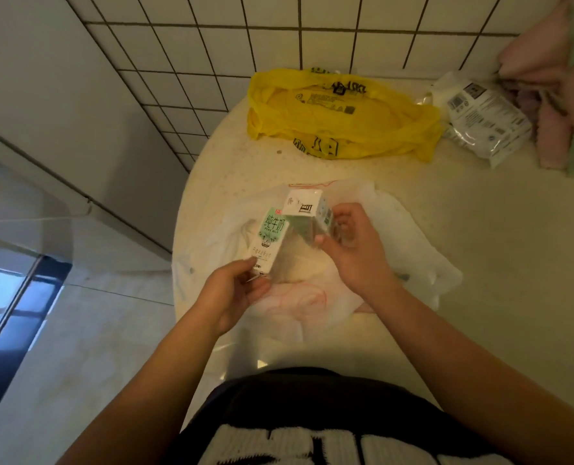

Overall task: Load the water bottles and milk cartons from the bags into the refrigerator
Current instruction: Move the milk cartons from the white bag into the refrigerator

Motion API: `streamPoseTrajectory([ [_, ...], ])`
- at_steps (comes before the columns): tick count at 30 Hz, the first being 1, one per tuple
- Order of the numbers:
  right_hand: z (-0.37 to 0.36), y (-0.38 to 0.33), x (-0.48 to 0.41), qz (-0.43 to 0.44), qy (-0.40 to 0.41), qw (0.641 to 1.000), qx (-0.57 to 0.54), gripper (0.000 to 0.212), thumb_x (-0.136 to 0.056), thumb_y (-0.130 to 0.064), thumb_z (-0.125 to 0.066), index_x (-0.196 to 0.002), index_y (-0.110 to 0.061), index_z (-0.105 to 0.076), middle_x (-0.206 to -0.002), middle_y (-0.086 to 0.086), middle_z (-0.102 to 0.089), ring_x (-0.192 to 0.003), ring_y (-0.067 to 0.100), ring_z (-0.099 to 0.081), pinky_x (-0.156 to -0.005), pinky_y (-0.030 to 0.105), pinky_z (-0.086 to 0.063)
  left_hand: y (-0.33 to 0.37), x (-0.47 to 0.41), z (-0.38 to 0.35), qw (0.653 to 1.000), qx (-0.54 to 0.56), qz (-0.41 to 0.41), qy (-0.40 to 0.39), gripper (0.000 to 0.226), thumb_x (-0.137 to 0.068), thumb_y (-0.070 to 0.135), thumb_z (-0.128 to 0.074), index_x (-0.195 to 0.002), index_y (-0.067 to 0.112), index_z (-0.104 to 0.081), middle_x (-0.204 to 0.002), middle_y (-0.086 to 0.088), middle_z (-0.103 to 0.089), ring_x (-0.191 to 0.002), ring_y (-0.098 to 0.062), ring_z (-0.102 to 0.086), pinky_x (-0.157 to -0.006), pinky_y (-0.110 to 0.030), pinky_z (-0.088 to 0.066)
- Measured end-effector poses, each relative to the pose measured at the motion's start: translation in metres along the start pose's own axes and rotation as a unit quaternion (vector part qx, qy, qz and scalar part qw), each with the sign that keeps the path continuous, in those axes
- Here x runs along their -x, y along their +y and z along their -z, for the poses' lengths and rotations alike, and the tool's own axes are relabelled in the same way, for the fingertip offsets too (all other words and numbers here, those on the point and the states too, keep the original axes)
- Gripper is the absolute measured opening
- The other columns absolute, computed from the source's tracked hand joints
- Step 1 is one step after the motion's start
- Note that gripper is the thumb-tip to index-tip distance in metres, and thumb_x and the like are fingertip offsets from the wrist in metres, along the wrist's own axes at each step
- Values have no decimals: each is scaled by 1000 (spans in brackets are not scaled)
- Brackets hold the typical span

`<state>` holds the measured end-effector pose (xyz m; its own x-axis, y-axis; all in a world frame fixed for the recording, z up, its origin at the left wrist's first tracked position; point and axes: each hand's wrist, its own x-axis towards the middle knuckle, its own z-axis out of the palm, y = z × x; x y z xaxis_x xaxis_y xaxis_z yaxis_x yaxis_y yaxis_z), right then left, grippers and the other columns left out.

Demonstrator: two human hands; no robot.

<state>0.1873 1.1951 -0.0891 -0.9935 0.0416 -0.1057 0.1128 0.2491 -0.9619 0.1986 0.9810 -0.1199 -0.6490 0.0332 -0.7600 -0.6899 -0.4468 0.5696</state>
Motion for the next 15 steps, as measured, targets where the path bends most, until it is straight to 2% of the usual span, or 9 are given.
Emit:
streamPoseTrajectory([
  [3,-5,-11,21,-77,10,984,-157,28,-88,-1,-67,-108,-13,-53,-101,2,-72,-96,17,-69,-86,39,-56,-5,26,4,997,54,-3,-56,25,-79,9,-61,-102,1,-61,-71,-12,-65,-74,-26,-66,-86,-38,-56],
  [5,-6,-21,36,-131,-1,955,-265,27,-91,-2,-62,-115,-8,-53,-103,7,-73,-97,26,-69,-86,45,-54,-5,45,10,991,87,-9,-104,31,-79,7,-58,-110,3,-62,-87,-16,-69,-76,-27,-69,-85,-39,-56],
  [8,-10,-36,58,-190,-61,885,-420,34,-95,-7,-52,-129,-11,-54,-116,14,-68,-105,30,-65,-94,49,-49,-6,66,27,983,87,-29,-159,49,-77,1,-61,-125,7,-58,-111,-20,-67,-89,-30,-70,-85,-39,-57],
  [10,-17,-44,75,-212,-95,849,-475,37,-90,-15,-52,-127,-13,-58,-113,13,-69,-99,27,-67,-88,45,-51,-8,81,41,981,62,-37,-178,62,-71,0,-61,-132,9,-52,-121,-22,-63,-96,-33,-68,-85,-40,-57],
  [12,-31,-48,93,-234,-101,838,-482,45,-81,-27,-60,-124,-13,-60,-101,10,-67,-81,22,-66,-72,36,-50,-13,99,60,981,42,-45,-183,66,-70,-2,-58,-134,13,-51,-125,-22,-61,-101,-33,-66,-83,-39,-59],
  [15,-61,-49,123,-253,-137,831,-476,80,-62,-38,-85,-130,-10,-55,-87,8,-61,-62,18,-55,-57,30,-45,-27,126,98,981,39,-55,-184,70,-70,-5,-57,-135,17,-51,-127,-20,-60,-109,-34,-62,-84,-40,-58],
])
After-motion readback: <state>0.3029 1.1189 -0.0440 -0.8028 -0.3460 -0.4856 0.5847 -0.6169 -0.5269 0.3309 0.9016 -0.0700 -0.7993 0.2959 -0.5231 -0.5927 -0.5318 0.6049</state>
